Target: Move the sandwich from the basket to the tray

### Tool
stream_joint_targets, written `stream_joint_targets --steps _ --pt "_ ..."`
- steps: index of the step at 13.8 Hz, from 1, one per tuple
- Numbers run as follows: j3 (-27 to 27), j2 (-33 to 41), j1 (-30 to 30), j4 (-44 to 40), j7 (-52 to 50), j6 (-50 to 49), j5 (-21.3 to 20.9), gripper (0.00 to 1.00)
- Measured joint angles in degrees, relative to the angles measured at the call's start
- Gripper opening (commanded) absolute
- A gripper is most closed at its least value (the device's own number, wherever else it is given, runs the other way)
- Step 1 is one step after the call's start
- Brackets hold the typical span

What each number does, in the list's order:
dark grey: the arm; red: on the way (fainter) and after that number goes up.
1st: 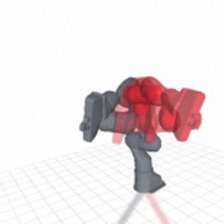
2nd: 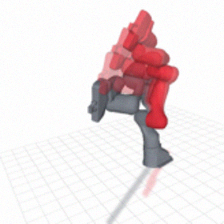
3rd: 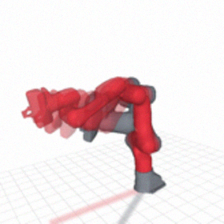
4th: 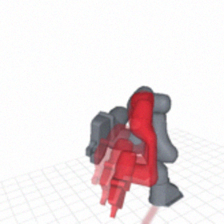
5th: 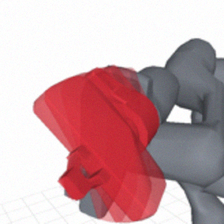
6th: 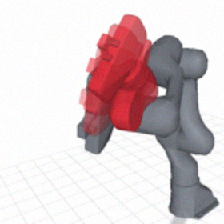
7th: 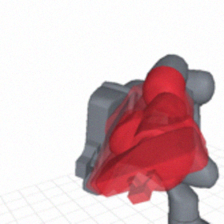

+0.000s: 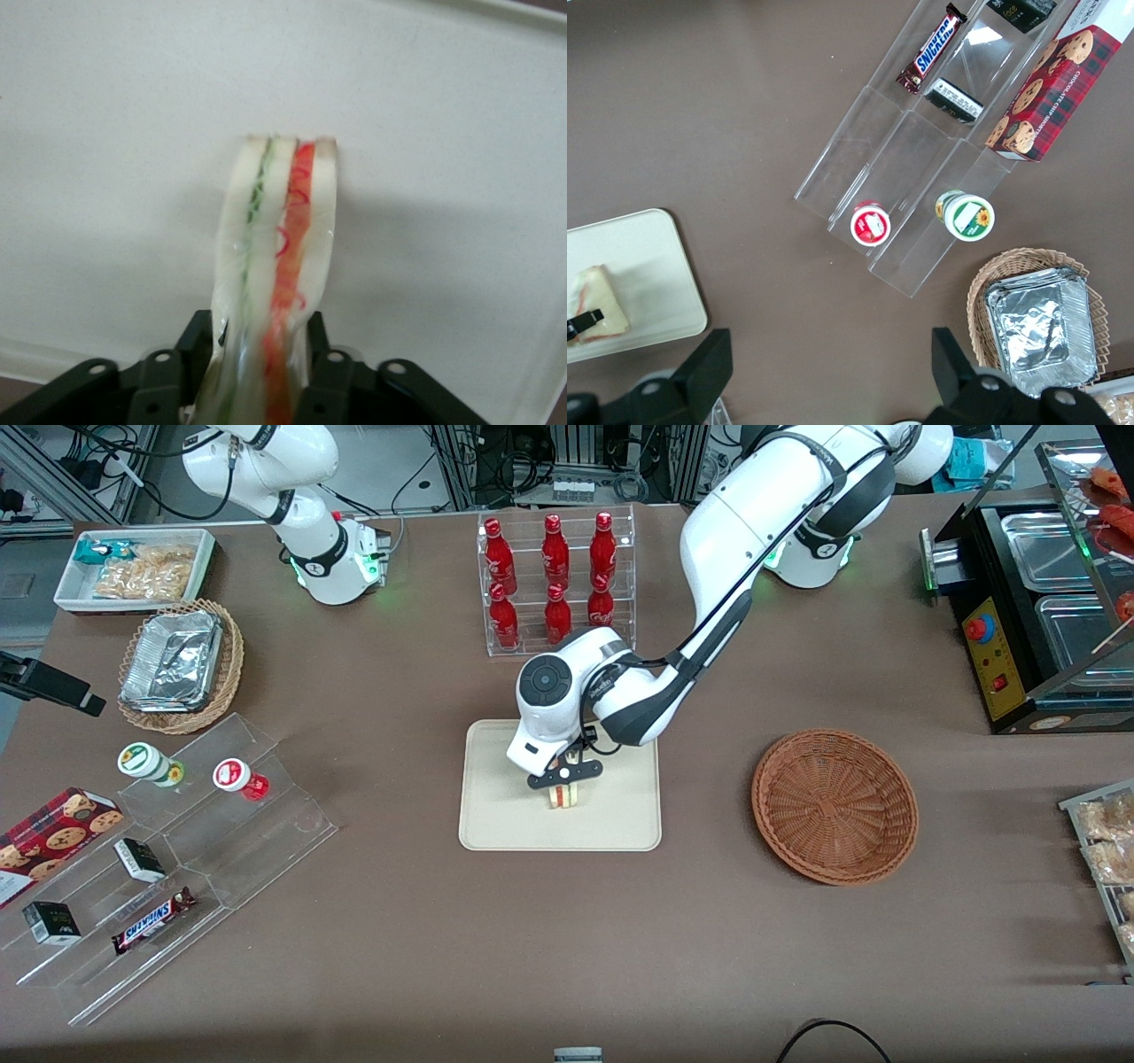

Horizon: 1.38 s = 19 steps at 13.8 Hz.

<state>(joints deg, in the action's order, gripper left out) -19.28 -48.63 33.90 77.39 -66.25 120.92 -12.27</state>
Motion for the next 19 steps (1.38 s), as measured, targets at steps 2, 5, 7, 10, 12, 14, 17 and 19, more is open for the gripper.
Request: stream_joint_targets --steps 2,5,7,10,12,14,17,19 --pt "0.2 0.0 -0.1 -0.8 -0.1 0.0 0.0 1.00" --pt "0.3 0.0 -0.1 -2.5 -0.4 0.0 0.0 1.00" --pt "1.3 0.1 -0.2 -4.1 -0.7 -0.1 0.0 1.00" --pt "3.1 1.2 -0.4 -6.5 -0.8 -3.1 0.0 1.00" --pt "5.3 2.8 -0.4 -6.9 -0.8 -4.9 -0.1 1.00" --pt "8.1 3.9 -0.5 -7.0 -0.8 -7.9 -0.1 1.00" --pt "9.8 8.2 -3.6 -6.0 -0.5 -18.0 -0.1 1.00" --pt "9.9 13.7 -7.7 -1.6 3.0 -19.9 0.1 1.00"
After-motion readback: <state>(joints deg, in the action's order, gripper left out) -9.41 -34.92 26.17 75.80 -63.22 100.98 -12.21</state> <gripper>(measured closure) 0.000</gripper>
